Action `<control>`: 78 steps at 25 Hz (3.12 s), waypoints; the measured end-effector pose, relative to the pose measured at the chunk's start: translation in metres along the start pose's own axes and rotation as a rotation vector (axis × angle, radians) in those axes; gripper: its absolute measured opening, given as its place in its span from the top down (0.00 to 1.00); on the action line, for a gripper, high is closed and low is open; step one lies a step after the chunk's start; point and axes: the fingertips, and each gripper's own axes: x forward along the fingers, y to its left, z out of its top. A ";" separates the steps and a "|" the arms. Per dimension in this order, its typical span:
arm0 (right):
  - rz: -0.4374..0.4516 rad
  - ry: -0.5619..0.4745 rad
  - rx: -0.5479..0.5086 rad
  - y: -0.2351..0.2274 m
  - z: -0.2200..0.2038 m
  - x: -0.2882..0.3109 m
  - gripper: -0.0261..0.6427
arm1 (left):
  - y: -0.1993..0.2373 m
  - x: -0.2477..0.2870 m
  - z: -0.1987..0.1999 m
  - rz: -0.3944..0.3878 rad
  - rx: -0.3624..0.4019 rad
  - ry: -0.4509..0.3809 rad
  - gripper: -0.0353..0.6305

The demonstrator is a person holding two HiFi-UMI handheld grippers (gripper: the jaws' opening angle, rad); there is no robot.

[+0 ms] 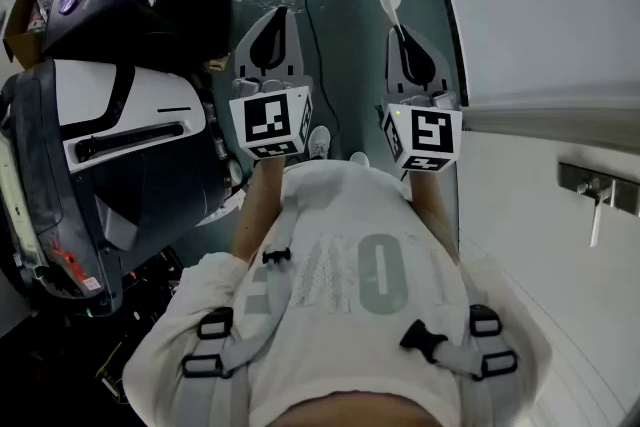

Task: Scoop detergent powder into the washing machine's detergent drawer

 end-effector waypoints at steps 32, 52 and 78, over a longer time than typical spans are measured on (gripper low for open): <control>0.022 -0.029 0.059 0.017 -0.003 0.124 0.94 | 0.094 0.079 -0.006 0.021 0.020 -0.076 0.91; 0.178 -0.010 0.024 -0.129 0.036 0.401 0.94 | 0.135 0.353 -0.003 0.180 0.061 -0.051 0.91; 0.998 -0.093 -0.133 0.139 0.074 0.566 0.94 | 0.368 0.245 -0.013 1.014 0.014 -0.027 0.91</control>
